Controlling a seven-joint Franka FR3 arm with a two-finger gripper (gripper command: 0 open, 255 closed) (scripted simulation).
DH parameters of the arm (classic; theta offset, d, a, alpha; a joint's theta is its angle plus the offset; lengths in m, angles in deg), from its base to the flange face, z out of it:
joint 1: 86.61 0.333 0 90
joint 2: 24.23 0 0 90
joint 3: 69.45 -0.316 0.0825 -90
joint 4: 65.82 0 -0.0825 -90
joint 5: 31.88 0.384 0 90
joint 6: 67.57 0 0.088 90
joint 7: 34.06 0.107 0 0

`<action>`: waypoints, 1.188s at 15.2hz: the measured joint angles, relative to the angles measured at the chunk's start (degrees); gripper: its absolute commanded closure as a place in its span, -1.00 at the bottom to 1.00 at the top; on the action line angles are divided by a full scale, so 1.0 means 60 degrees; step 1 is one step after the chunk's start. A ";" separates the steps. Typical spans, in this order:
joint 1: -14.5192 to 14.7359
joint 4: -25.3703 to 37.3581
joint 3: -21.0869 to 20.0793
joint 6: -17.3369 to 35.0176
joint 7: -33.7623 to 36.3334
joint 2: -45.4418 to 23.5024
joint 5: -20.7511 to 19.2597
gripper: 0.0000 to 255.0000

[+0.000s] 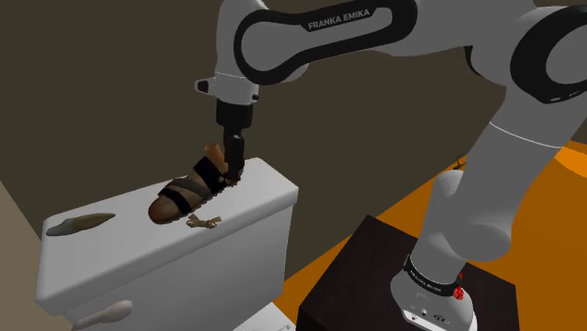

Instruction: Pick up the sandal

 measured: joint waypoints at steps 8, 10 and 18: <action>0.0110 -0.0221 -0.0098 0.0905 -0.0315 -0.0400 0.0029 -1.00; 0.0113 -0.0401 -0.0096 0.1098 -0.0349 -0.0426 0.0042 1.00; 0.0085 -0.0537 -0.0056 0.1278 -0.0442 -0.0350 0.0075 1.00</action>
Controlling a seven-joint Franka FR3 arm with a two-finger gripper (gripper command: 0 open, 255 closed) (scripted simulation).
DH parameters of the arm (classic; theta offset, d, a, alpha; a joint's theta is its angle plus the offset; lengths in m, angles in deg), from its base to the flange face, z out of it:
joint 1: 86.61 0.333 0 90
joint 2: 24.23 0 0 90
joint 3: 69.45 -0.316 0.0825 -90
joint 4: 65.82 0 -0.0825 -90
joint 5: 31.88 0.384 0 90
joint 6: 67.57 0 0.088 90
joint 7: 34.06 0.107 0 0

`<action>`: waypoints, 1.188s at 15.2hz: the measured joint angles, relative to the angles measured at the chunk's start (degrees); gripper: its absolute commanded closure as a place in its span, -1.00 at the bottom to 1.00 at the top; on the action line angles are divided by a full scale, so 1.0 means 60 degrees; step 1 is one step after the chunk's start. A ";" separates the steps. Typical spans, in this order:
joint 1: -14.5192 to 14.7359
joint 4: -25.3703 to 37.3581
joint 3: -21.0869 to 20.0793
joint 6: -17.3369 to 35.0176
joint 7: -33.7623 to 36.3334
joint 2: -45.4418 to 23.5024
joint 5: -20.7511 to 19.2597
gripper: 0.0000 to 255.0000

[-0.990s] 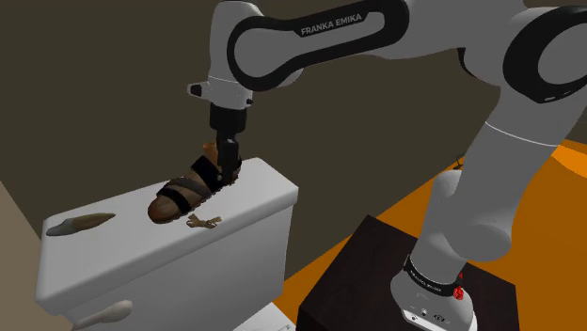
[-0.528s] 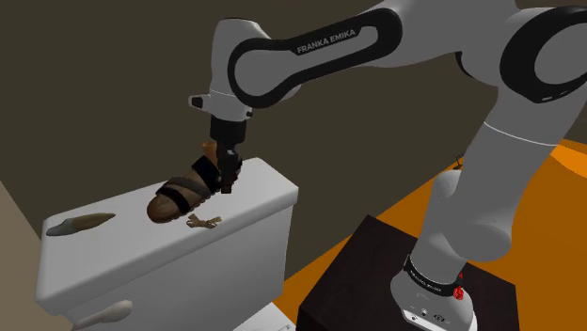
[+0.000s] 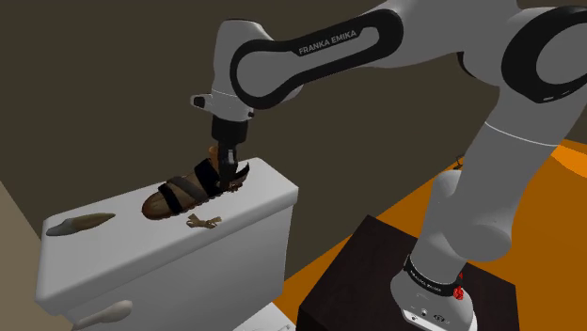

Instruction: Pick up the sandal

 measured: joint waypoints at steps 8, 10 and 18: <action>0.0029 0.0540 -0.0023 -0.0776 0.0153 -0.0025 -0.0053 1.00; 0.0027 0.0788 -0.0022 -0.1022 0.0192 -0.0031 -0.0072 1.00; 0.0003 0.1673 0.0009 -0.2005 0.0303 0.0071 -0.0111 1.00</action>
